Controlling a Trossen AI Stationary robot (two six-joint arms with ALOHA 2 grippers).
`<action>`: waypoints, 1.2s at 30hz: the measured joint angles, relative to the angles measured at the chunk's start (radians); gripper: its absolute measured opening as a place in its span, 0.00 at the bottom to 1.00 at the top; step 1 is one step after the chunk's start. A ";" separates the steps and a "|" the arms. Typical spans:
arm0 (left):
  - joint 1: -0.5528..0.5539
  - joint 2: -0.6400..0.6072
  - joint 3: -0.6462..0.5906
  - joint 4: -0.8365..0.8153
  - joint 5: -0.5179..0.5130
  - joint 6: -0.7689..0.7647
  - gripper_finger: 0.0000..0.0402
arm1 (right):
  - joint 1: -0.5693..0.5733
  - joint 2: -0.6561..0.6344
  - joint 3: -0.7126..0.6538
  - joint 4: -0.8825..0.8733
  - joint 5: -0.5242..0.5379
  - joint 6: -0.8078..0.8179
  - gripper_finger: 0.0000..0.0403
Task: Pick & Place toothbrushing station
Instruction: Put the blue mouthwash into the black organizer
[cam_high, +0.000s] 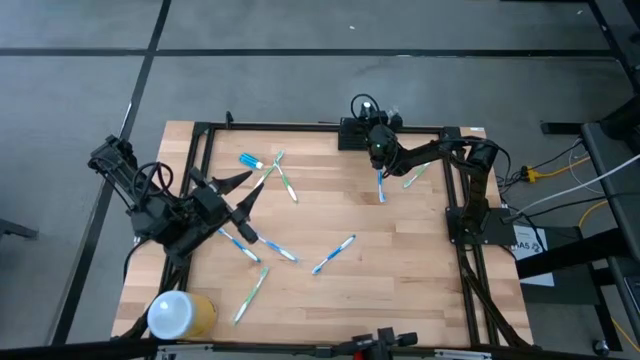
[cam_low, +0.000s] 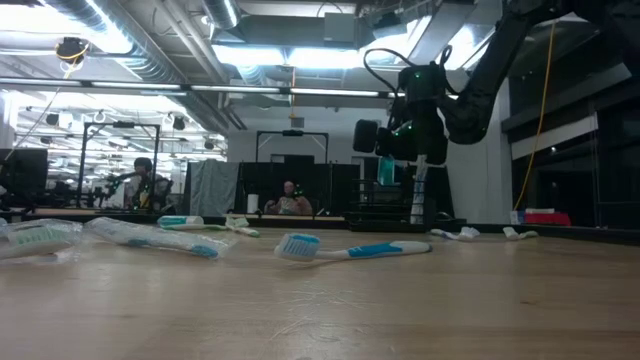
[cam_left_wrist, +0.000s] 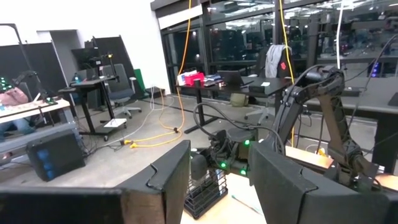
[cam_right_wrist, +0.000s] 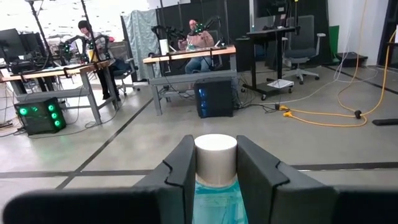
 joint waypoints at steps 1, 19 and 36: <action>-0.001 0.000 0.000 0.000 0.000 -0.002 0.40 | 0.000 0.000 0.000 -0.002 0.000 0.003 0.22; -0.021 0.000 0.000 0.001 -0.016 0.012 0.40 | 0.092 -0.044 0.000 0.134 -0.007 -0.180 0.56; -0.240 0.023 0.000 -0.066 -0.022 -0.082 0.40 | 0.881 -0.445 0.000 -0.790 -0.363 0.293 0.48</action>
